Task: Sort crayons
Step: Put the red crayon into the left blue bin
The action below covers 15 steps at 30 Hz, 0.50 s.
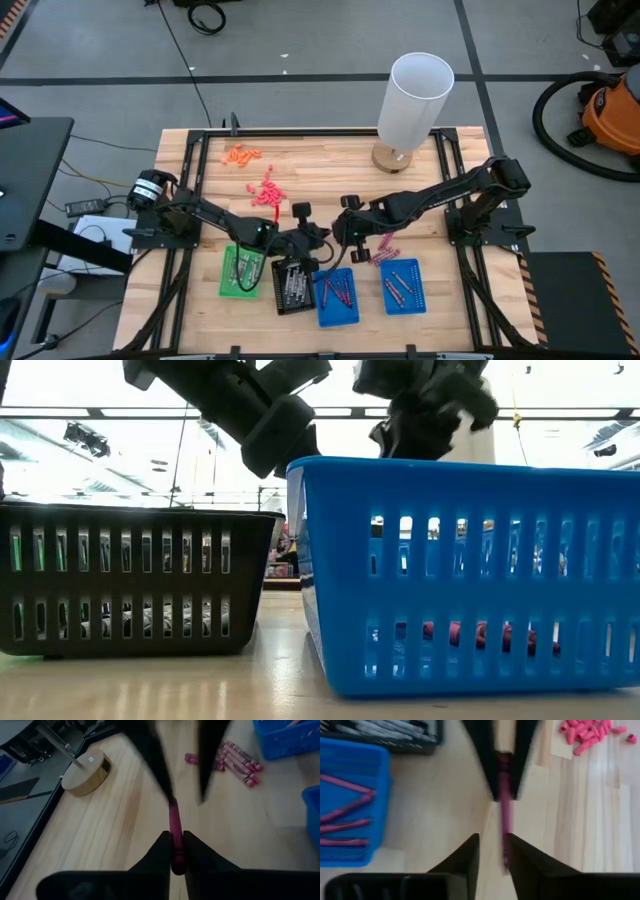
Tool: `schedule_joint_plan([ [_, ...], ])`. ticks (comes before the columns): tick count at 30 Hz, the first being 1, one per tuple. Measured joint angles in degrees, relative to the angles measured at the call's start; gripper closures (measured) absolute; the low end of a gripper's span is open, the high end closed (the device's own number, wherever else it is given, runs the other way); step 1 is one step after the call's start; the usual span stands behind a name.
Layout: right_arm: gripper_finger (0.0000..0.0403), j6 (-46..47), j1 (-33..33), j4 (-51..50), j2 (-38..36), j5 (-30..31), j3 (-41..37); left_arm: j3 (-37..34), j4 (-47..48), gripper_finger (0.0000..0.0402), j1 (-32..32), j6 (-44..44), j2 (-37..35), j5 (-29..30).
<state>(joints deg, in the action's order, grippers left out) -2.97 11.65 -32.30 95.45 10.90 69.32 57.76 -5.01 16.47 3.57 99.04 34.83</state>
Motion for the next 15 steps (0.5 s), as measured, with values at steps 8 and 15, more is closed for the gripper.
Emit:
schedule_joint_plan([
  [8,0.0238,6.14,3.76,-10.27,-6.84,3.66,-0.01,0.00,0.88,0.0362,1.13,0.64,0.00,-15.35],
  [15,0.0238,13.76,9.37,-13.69,-13.63,12.83,-6.37,-0.02,-3.77,0.0353,3.49,3.51,0.00,-31.71],
])
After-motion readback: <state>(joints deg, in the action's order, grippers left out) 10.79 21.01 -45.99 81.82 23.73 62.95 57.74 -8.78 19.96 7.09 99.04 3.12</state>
